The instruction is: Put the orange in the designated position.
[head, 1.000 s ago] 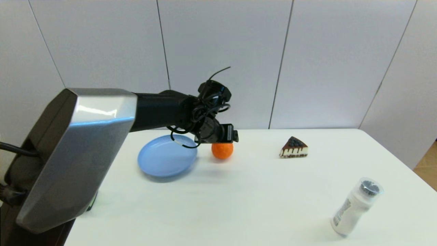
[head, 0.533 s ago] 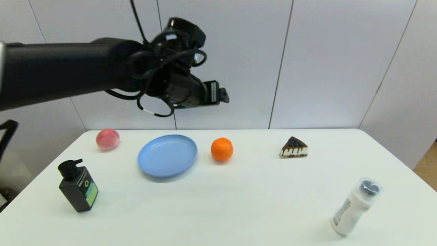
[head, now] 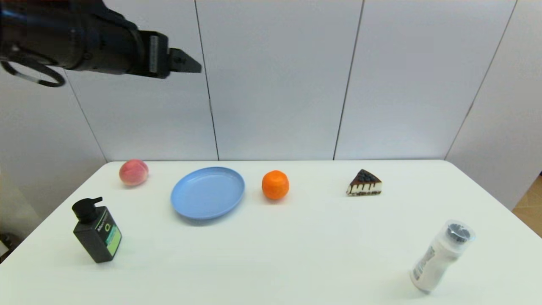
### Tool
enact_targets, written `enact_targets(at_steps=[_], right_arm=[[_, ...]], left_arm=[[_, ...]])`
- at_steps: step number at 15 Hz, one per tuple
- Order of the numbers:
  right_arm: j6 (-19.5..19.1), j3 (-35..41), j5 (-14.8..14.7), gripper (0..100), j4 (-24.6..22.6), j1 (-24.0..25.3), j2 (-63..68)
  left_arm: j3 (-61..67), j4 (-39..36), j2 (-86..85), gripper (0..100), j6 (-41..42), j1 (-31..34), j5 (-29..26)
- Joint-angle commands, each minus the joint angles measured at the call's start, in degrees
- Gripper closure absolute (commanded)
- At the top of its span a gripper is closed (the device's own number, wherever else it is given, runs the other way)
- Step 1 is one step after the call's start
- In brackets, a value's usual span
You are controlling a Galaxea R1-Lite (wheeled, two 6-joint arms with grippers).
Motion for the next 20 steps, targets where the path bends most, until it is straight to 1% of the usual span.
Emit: enact_targets(at_steps=[1,3,7,14,17,20], right_arm=[[-0.1,0.0,0.0,0,0.0,0.0,0.0],[0.1,0.0,0.0,0,0.0,0.0,0.1],[-0.1,0.0,0.0,0,0.0,0.0,0.0],[0.1,0.0,0.0,0,0.0,0.0,0.0],[0.1,0.0,0.0,0,0.0,0.0,0.0],[0.1,0.0,0.0,0,0.0,0.0,0.1]], left_arm=[[4.1,0.1,-11.2,0,8.8,11.4,-0.2],[6.4,0.1,-15.1,0,9.1,16.6,-0.1],[12.5,-0.1,-22.4,0,8.7,21.3,0.1],[24.4,-0.2,-37.1,0,4.3,21.4,0.1],[30.2,-0.2,-45.4,0,0.4,21.4,0.2],[35.4,-0.2,-53.6,0,-0.2,21.4,0.0]])
